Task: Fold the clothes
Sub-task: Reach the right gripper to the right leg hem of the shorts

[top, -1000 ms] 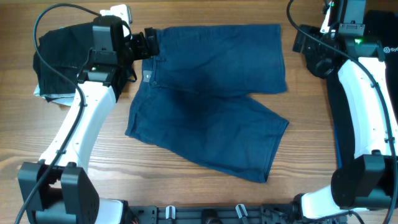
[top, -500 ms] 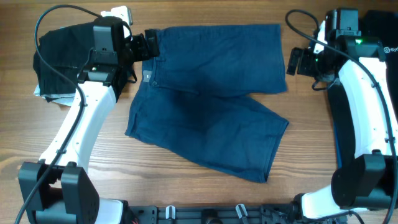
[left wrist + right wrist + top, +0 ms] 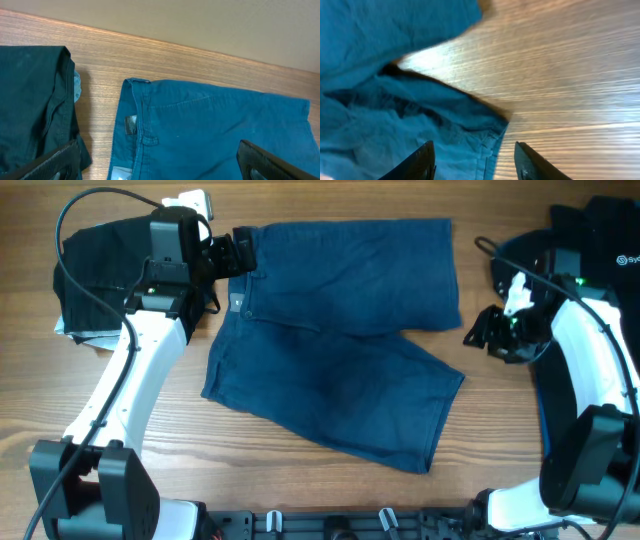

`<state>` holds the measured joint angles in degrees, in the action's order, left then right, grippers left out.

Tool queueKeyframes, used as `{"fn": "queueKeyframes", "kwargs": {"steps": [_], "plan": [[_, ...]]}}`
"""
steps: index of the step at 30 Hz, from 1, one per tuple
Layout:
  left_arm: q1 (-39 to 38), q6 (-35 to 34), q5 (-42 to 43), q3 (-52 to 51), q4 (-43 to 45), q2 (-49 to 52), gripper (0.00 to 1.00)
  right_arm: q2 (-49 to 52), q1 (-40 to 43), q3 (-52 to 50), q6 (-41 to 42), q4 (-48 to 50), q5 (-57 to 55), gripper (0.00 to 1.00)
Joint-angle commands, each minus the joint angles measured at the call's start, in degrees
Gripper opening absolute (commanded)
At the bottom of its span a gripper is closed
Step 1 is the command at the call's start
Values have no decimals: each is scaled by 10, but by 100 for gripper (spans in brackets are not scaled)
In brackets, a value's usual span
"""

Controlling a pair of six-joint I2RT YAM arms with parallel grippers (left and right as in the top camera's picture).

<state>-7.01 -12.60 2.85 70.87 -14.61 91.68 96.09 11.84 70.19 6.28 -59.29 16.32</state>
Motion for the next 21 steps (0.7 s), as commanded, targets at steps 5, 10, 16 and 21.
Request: {"fn": "queueKeyframes", "kwargs": {"steps": [5, 10, 16, 21], "plan": [[1, -3, -2, 1, 1, -1, 100, -7, 1, -129, -12, 94, 43, 52], [1, -3, -2, 1, 1, -1, 100, -7, 2, -176, 18, 168, 51, 50], [1, -3, -2, 1, 1, -1, 100, -7, 2, -182, 27, 171, 57, 50], [1, -3, -2, 1, 1, -1, 100, -7, 2, -211, 59, 217, 57, 38]]}}
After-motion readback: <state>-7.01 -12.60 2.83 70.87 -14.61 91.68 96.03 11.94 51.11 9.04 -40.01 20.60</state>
